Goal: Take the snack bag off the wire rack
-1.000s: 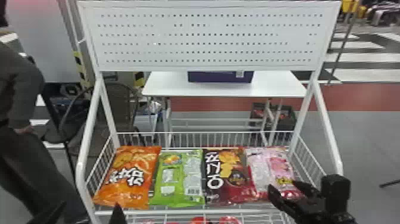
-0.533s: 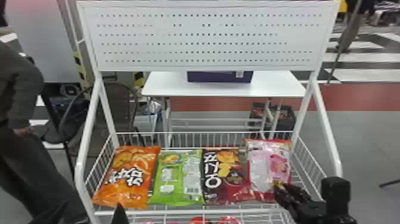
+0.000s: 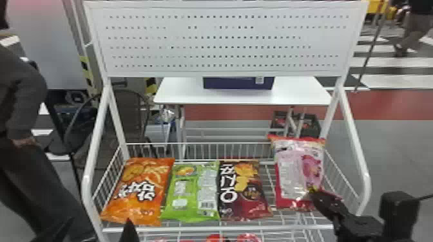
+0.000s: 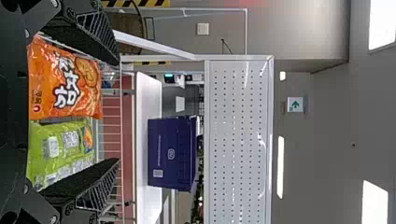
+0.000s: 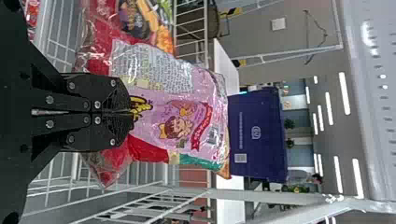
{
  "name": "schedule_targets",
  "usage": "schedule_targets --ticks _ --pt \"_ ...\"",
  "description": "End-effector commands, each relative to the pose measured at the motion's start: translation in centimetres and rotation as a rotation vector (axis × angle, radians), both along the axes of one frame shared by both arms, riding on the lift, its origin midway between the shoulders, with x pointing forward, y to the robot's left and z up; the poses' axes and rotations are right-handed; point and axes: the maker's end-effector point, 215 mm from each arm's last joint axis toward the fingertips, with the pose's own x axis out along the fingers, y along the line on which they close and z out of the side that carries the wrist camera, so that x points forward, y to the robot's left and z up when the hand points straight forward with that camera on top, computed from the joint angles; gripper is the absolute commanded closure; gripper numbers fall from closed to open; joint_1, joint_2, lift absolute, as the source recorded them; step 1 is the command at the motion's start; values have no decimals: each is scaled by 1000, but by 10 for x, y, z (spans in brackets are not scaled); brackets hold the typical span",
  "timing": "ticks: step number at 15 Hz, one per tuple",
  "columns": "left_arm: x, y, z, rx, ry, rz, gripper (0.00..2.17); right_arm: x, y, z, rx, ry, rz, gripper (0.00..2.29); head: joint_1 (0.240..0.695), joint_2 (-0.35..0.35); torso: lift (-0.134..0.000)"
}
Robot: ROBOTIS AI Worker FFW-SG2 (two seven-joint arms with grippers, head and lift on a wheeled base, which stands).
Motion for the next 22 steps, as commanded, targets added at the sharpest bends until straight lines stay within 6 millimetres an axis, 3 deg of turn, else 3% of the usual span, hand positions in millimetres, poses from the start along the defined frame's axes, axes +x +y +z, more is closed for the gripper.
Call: schedule_targets --ticks 1,2,5,9,11,14,22 --pt "3 0 1 -2 -7 0 161 -24 -5 51 26 -67 1 2219 499 0 0" --pt "3 -1 2 -2 -8 -2 161 -35 -8 68 25 -88 4 2219 499 0 0" --pt "4 1 4 0 -16 -2 161 -74 -18 91 35 -130 -6 2219 499 0 0" --pt "5 8 6 0 -18 7 164 -125 -65 115 46 -232 -113 2219 499 0 0" --pt "6 10 7 -3 -22 8 164 -139 -74 125 31 -237 -125 2219 499 0 0" --pt "7 10 7 -5 -22 4 164 -146 -72 135 30 -253 -124 2219 499 0 0" --pt "4 12 11 -1 -23 12 164 -150 -65 138 -5 -260 -112 2219 499 0 0"
